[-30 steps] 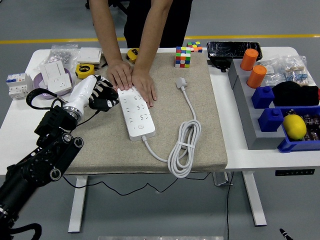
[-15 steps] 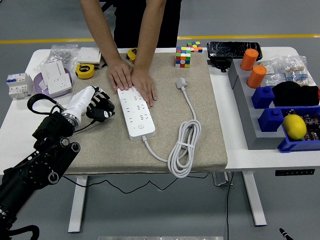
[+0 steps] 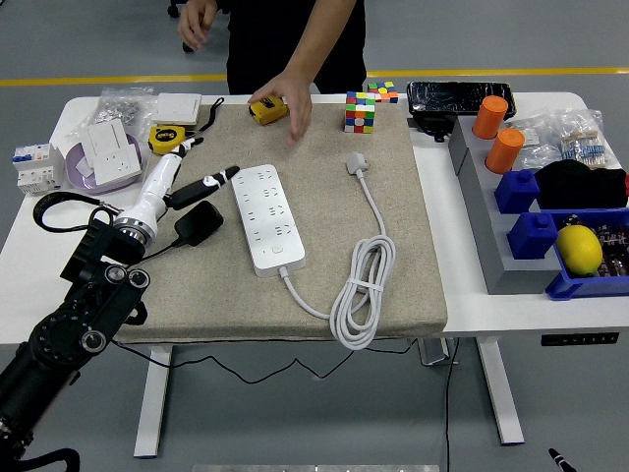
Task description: Pick up the plug,place it near the board,insert it into the board,press the button
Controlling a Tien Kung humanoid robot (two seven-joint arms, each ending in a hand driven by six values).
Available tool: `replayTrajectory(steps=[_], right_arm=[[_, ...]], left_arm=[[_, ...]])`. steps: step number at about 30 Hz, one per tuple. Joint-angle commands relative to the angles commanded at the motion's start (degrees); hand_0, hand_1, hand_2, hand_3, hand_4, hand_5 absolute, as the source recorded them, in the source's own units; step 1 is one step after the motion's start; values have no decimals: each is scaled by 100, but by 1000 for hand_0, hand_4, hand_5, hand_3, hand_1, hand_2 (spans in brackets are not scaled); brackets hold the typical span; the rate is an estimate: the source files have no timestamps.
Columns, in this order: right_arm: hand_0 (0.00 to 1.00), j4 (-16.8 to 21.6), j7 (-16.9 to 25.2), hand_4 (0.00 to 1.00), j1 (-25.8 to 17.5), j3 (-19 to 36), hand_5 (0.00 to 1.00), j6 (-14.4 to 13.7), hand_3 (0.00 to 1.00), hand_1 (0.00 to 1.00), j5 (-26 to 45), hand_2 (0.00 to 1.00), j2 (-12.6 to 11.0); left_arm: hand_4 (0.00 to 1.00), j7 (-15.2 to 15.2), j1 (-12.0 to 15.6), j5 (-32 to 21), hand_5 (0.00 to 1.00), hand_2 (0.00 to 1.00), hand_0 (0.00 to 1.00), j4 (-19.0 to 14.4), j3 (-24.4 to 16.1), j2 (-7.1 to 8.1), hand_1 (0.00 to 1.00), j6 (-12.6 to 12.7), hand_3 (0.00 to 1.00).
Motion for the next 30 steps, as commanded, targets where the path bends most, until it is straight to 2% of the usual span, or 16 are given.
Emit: replayTrajectory(steps=[1, 4, 5, 6, 8, 10, 11, 12, 17, 18, 20, 25, 29, 30], right_arm=[[800, 0, -2, 998, -4, 2, 998, 1, 754, 735, -3, 726, 4], [800, 0, -4, 998, -23, 20, 998, 2, 754, 735, -18, 726, 13], [800, 0, -4, 998, -30, 23, 998, 3, 754, 735, -18, 726, 16], [800, 0, -3, 998, -34, 22, 998, 3, 754, 735, -16, 726, 18], [800, 0, -2, 998, -47, 34, 998, 3, 754, 735, -23, 726, 24], [800, 0, 0, 998, -55, 41, 998, 4, 754, 735, -27, 726, 28], [800, 0, 1, 998, -57, 43, 998, 4, 754, 735, -27, 726, 30], [800, 0, 3, 998, -60, 45, 998, 4, 754, 735, -26, 726, 31], [800, 0, 9, 998, -63, 46, 998, 3, 754, 735, -15, 726, 36], [799, 0, 8, 998, -65, 51, 998, 3, 754, 734, -20, 726, 35], [799, 0, 6, 998, -66, 61, 998, 4, 754, 734, -31, 726, 33], [799, 0, 7, 998, -61, 67, 998, 6, 754, 734, -35, 726, 26], [799, 0, 8, 998, -66, 65, 998, 9, 754, 734, -44, 726, 27], [800, 0, 7, 998, -70, 65, 998, 12, 754, 735, -51, 726, 28]], left_arm=[[998, -237, 127, -261, 998, 981, 998, -205, -118, -70, 998, 184, 941], [998, -835, 454, -1006, 998, 981, 998, -716, -360, -206, 998, 468, 941], [998, -1025, 563, -1229, 998, 981, 998, -868, -416, -233, 998, 497, 941], [998, -1179, 639, -1452, 998, 863, 835, -988, -449, -247, 904, 507, 850], [998, -1479, 869, -1937, 998, 863, 835, -1231, -581, -266, 904, 461, 850], [998, -1637, 1071, -2458, 998, 863, 835, -1354, -710, -266, 904, 366, 850], [998, -1661, 1126, -2681, 998, 863, 835, -1370, -750, -266, 904, 347, 850], [998, -1676, 1241, -2942, 998, 816, 796, -1376, -841, -266, 845, 315, 813], [998, -1584, 1619, -4134, 998, 816, 796, -1395, -1088, -266, 845, 107, 813], [998, -1552, 1670, -4310, 998, 785, 775, -1399, -1124, -266, 811, 73, 782], [998, -1446, 1787, -4633, 998, 785, 775, -1419, -1212, -266, 811, 0, 782], [998, -1182, 1943, -4277, 998, 769, 760, -1454, -1287, -263, 796, -146, 773], [998, -921, 2066, -3738, 998, 769, 760, -1523, -1362, -265, 796, -212, 773], [998, -865, 2089, -3609, 849, 739, 753, -1542, -1376, -266, 765, -224, 761]])
